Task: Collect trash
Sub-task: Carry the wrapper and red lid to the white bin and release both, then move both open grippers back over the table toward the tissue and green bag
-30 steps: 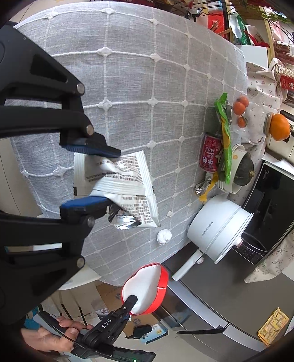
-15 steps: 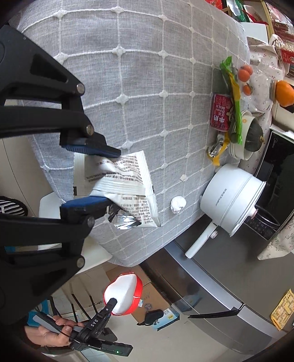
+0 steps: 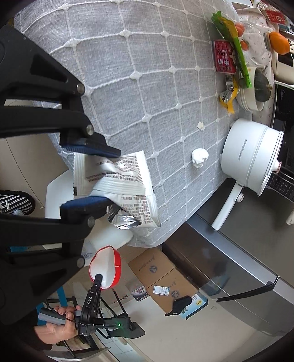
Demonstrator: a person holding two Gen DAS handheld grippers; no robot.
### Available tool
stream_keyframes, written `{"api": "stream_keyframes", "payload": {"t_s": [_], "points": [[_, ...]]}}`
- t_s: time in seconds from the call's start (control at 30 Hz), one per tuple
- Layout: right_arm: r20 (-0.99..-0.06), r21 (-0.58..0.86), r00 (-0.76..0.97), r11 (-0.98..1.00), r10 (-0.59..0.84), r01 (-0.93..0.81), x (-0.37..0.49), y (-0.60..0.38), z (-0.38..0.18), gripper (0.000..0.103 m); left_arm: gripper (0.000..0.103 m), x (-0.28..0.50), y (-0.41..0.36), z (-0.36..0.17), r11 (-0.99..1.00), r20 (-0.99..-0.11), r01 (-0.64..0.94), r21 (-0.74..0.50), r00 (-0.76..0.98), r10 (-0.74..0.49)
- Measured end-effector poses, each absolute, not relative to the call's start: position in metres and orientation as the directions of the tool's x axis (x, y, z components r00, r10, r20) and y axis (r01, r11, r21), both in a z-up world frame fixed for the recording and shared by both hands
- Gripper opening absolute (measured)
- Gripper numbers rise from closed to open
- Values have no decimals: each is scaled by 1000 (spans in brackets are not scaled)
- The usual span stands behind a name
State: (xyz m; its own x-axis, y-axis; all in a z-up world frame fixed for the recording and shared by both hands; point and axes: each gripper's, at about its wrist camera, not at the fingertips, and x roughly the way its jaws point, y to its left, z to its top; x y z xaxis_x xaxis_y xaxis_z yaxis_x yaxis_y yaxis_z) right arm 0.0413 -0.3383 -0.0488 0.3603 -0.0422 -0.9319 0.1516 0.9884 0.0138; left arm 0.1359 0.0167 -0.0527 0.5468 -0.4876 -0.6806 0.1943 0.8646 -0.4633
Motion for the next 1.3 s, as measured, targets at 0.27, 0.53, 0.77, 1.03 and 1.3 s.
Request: {"api": "stream_keyframes", "payload": {"t_s": [0.27,0.53,0.77,1.03,1.3], "points": [[-954,39,299,985,-13,166,42,-347,-66,14,34,139,-9,-54,861,-690,233,-452,520,-503],[-941,79,337,972,0,220,41,-360,-54,45,34,140,-47,-56,845,-699,306,-439,475,-535],[-936,56,349,969,-33,242,36,-371,-48,50,35,140,-102,-65,815,-711,407,-412,416,-568],[-930,49,362,959,-57,278,30,-383,-43,54,37,150,-142,-81,775,-697,472,-420,379,-609],[-922,36,377,954,-83,298,27,-388,-37,60,79,155,-138,-84,796,-725,460,-393,378,-576]]}}
